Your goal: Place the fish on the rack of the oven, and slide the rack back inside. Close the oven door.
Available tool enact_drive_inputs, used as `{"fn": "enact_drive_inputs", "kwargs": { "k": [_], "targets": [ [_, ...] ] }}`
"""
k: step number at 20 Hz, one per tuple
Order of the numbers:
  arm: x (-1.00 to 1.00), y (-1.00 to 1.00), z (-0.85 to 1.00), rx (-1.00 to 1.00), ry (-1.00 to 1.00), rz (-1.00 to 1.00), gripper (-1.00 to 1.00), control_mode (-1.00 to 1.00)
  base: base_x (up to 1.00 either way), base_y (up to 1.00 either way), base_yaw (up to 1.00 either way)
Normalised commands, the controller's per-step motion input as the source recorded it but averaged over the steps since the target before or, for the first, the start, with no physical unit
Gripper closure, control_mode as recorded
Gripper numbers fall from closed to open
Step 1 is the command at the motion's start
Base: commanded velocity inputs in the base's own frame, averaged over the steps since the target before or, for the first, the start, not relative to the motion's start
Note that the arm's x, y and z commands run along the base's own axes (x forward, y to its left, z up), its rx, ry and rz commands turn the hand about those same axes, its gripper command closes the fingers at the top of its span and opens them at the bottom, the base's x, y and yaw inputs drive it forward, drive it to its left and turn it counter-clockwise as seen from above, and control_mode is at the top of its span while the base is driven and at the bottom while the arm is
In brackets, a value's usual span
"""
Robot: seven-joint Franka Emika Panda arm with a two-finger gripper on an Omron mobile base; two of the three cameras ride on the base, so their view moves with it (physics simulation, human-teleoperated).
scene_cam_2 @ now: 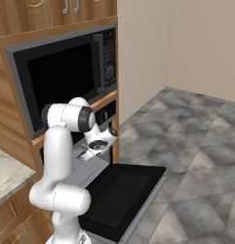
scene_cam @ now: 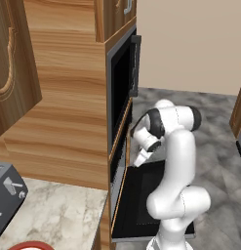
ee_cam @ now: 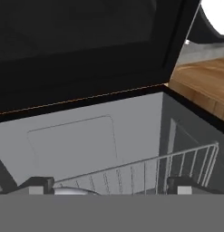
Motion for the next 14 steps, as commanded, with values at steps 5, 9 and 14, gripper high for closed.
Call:
{"fn": "enact_drive_inputs", "kwargs": {
  "k": [5, 9, 14],
  "targets": [
    [-0.78, -0.88, 0.87, -0.14, -0.07, 0.00, -1.00, -1.00, 0.00, 0.00, 0.00],
    [-0.83, -0.93, 0.98, -0.11, -0.17, 0.00, -1.00, -1.00, 0.00, 0.00, 0.00],
    [-0.99, -0.92, 1.00, -0.04, -0.25, 0.00, -1.00, -1.00, 0.00, 0.00, 0.00]
  ]
}}
